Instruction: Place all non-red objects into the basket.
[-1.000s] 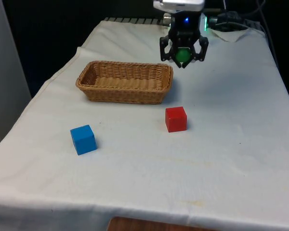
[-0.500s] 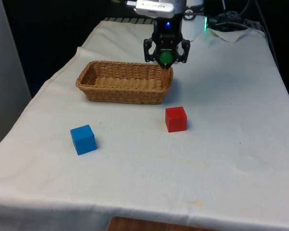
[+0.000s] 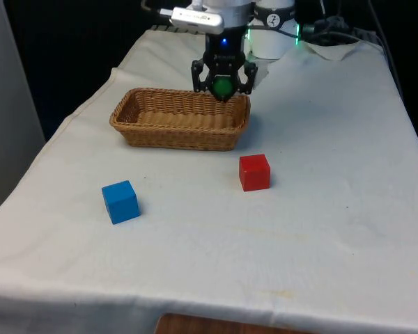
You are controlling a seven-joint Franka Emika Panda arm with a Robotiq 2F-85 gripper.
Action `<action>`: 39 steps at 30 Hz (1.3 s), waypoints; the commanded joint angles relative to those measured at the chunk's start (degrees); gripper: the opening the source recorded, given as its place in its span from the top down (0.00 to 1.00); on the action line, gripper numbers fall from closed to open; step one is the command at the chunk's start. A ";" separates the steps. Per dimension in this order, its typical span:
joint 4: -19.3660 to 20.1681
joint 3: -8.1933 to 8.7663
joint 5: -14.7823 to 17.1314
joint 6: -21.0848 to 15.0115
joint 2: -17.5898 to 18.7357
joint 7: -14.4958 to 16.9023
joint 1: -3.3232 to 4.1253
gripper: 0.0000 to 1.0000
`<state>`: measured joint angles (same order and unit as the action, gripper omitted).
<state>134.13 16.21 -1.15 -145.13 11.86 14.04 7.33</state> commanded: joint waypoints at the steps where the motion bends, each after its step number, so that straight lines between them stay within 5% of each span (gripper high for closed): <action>1: 0.52 0.57 -0.97 -1.60 0.29 -0.46 0.06 1.00; 19: 3.21 4.24 -4.98 -9.57 2.35 -3.44 0.34 1.00; 32: 3.21 4.07 -3.67 -11.12 4.13 -3.15 0.00 1.00; 39: 3.15 3.95 -3.38 -11.34 4.47 -3.09 -0.11 0.73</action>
<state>137.28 20.28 -4.81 -155.73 16.10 10.89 7.33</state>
